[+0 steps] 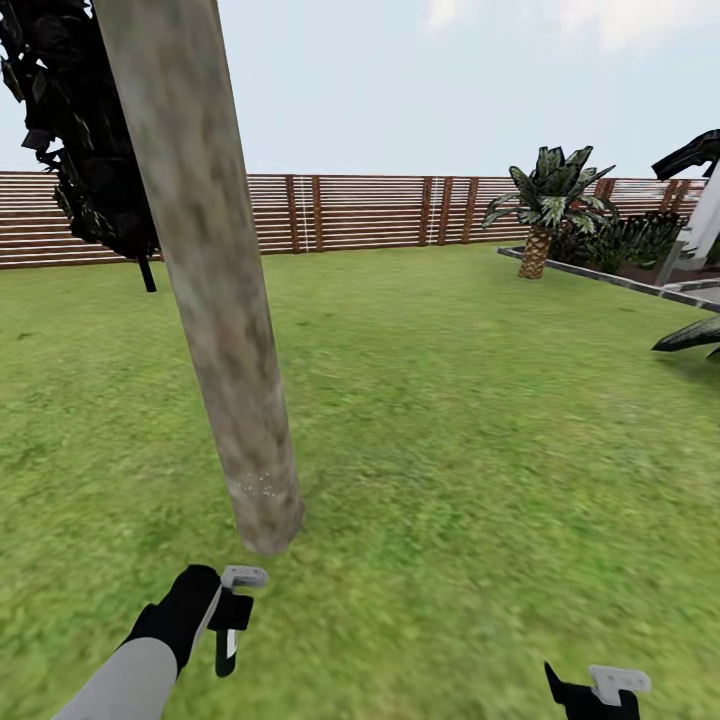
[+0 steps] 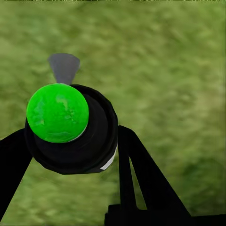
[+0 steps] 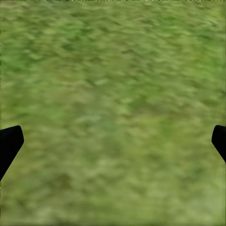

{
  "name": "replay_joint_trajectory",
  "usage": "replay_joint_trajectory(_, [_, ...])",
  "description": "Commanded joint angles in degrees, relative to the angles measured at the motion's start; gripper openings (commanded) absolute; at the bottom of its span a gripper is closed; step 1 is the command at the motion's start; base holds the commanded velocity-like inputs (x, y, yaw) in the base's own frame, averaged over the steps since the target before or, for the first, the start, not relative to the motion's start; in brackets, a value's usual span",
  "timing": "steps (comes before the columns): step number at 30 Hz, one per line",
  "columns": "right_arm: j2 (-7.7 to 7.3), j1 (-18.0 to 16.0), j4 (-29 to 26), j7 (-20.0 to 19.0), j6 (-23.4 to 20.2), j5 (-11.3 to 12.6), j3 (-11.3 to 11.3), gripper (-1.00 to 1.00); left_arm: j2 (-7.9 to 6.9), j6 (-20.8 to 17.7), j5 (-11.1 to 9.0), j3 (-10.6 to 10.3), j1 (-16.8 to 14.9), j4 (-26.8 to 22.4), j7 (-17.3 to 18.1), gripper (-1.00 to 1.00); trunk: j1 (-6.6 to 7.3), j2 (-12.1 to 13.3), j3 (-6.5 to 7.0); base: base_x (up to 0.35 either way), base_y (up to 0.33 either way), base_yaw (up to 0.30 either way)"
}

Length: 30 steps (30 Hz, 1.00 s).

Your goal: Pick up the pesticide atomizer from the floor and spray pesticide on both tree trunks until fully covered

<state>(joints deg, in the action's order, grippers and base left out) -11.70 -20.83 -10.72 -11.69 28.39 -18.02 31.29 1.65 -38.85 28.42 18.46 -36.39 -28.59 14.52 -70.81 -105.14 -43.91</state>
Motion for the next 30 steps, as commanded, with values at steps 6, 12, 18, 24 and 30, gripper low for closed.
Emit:
replay_joint_trajectory(6, [0.01, 0.0, 0.0, 0.0, 0.0, 0.0, 0.0, 1.0, -0.05, -0.06, 0.12, 0.0, 0.16, 0.58, -0.23, -1.0, 0.0, 0.0, 0.0, 0.217, 0.086, 0.0])
replay_joint_trajectory(12, [0.01, 0.0, 0.0, 0.06, 0.0, 0.0, 0.0, 1.0, 0.61, -0.05, -0.17, 0.19, -0.42, -0.35, -0.27, -1.0, 0.0, 0.0, 0.0, 0.018, 0.006, 0.0])
replay_joint_trajectory(18, [0.01, 0.0, 0.0, 0.03, 0.0, 0.0, 0.0, 1.0, 2.11, -0.21, -0.26, 0.24, -1.01, -0.48, -0.17, -1.0, 0.0, 0.0, 0.0, 0.0, 0.0, 0.0])
replay_joint_trajectory(24, [0.01, 0.0, 0.0, 0.08, 0.0, 0.0, 0.0, 1.0, -0.33, -0.27, 0.03, 0.11, -0.67, -0.56, -0.04, -1.0, 0.0, 0.0, 0.0, 0.0, 0.0, 0.0])
replay_joint_trajectory(30, [0.01, 0.0, 0.0, 0.09, 0.0, 0.0, 0.0, 1.0, -7.33, -0.43, -0.3, 0.34, -0.88, -0.59, 0.4, -1.0, 0.0, 0.0, 0.0, 0.0, 0.0, 0.0])
